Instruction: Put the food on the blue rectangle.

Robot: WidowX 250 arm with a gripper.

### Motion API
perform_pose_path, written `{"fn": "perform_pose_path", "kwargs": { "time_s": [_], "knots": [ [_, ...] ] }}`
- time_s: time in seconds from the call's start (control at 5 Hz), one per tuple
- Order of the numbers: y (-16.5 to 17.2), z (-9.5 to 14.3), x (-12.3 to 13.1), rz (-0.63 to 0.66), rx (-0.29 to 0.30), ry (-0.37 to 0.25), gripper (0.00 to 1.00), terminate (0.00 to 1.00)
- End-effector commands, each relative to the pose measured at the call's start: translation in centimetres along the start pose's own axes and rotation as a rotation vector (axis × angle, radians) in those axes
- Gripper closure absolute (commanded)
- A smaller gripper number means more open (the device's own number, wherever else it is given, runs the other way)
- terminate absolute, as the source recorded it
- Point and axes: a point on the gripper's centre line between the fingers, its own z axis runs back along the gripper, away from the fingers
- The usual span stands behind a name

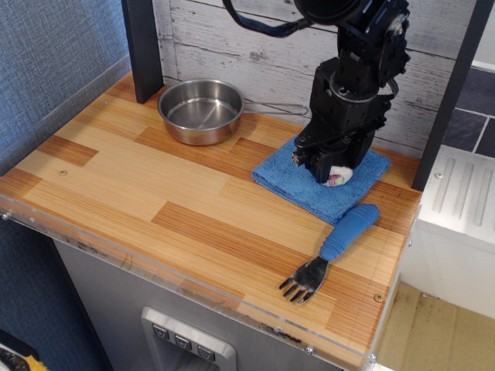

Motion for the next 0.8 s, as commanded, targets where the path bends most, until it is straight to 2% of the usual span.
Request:
{"fn": "perform_pose_path", "kwargs": {
  "time_s": [0.0, 0.4, 0.6],
  "knots": [
    [-0.3, 1.2, 0.9, 0.039, -0.013, -0.003, 0.0, 0.0],
    [0.2, 1.9, 0.8, 0.045, -0.016, 0.009, 0.0, 0.0],
    [0.0, 3.2, 1.0, 0.055, -0.051, 0.019, 0.0, 0.0]
  ]
}}
